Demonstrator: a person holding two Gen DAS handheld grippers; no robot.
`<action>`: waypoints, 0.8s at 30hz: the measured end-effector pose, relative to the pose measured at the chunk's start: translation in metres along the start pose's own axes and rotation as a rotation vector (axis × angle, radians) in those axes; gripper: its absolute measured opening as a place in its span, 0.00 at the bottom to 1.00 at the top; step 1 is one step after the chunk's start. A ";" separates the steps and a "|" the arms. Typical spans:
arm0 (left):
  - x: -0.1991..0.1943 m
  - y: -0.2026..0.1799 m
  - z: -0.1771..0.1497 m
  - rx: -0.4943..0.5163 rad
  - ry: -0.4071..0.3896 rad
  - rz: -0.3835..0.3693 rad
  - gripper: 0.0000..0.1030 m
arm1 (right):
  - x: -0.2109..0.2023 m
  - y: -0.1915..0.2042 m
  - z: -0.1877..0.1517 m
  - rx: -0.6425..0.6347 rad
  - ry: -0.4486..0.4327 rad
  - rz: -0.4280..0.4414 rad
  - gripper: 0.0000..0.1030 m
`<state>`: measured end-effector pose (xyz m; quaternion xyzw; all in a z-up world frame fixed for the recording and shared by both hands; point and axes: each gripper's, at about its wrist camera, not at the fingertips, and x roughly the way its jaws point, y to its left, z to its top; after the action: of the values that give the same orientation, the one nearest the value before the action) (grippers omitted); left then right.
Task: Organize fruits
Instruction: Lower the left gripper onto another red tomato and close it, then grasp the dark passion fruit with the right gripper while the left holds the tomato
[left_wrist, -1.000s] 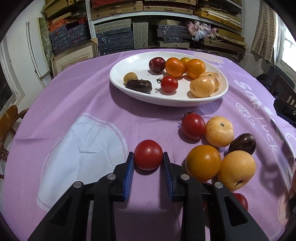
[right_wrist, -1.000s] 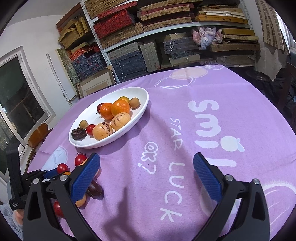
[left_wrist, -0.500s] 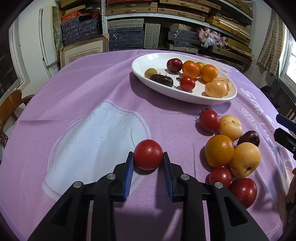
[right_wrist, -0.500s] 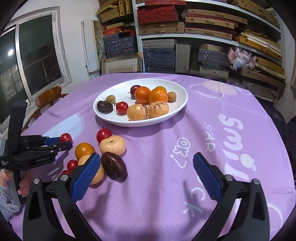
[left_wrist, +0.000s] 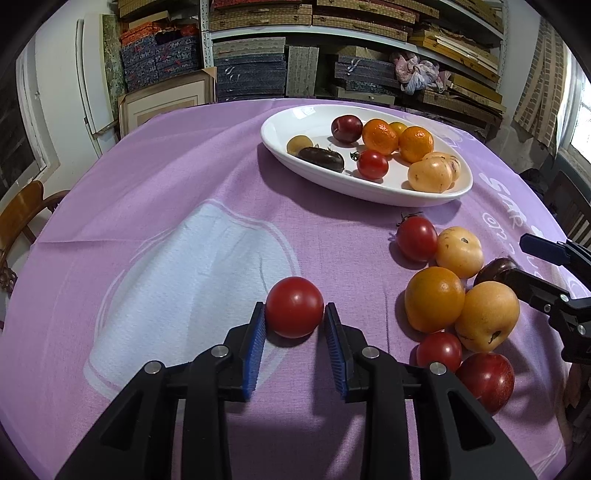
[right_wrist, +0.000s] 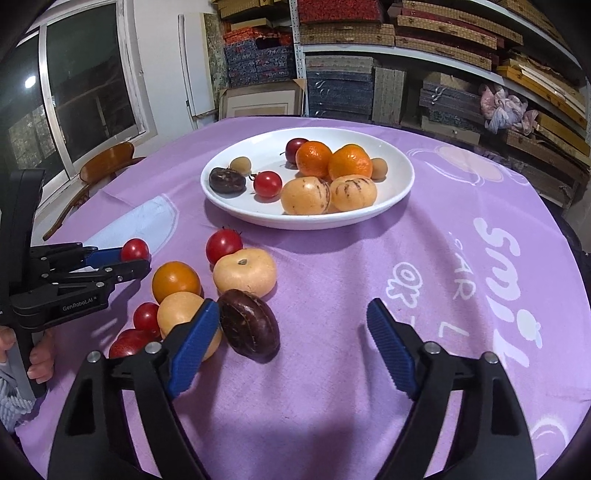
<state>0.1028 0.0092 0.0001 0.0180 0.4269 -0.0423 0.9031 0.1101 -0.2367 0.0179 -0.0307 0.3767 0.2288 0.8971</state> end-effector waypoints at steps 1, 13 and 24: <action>0.000 0.000 0.000 0.000 0.000 0.000 0.32 | 0.002 0.001 0.001 0.002 0.007 0.010 0.71; 0.001 -0.001 0.000 0.007 0.001 -0.001 0.34 | 0.012 0.027 -0.006 -0.086 0.081 0.077 0.39; 0.001 -0.002 0.000 0.011 0.002 -0.004 0.37 | 0.009 0.033 -0.010 -0.110 0.076 0.009 0.26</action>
<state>0.1029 0.0067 -0.0005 0.0221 0.4277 -0.0463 0.9025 0.0951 -0.2063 0.0085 -0.0869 0.3974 0.2520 0.8781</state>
